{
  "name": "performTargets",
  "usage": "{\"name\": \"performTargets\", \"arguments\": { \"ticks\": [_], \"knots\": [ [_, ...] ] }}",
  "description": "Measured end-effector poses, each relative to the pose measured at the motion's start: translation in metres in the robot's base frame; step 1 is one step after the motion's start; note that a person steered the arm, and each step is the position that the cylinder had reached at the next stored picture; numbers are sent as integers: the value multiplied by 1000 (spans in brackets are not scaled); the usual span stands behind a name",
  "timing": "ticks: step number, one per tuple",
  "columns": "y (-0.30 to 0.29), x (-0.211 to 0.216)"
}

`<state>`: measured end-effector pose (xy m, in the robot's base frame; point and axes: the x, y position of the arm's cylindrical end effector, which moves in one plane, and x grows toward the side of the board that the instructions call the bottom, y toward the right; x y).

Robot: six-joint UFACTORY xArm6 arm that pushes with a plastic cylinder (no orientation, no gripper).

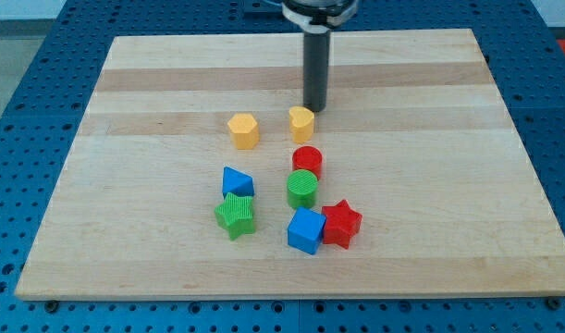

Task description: Move your arm towards the red circle

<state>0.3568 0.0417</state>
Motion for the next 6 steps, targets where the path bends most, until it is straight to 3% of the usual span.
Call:
{"name": "performTargets", "arguments": {
  "ticks": [1,2,4,6],
  "knots": [
    [61,29],
    [39,55],
    [-75,43],
    [-85,19]
  ]
}}
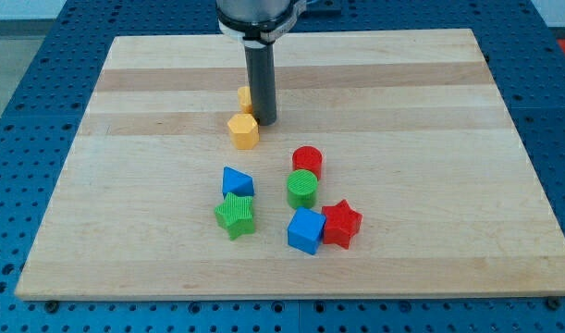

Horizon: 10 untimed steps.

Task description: Move your arm towards the red circle

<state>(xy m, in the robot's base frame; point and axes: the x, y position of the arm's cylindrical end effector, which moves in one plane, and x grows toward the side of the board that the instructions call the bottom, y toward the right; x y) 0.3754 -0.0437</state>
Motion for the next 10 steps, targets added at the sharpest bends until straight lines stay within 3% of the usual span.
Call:
{"name": "performTargets", "arguments": {
  "ticks": [3,4,5,6,8,10],
  "knots": [
    [2,-31],
    [58,-31],
    [128,4],
    [156,16],
    [164,17],
    [151,59]
  ]
}}
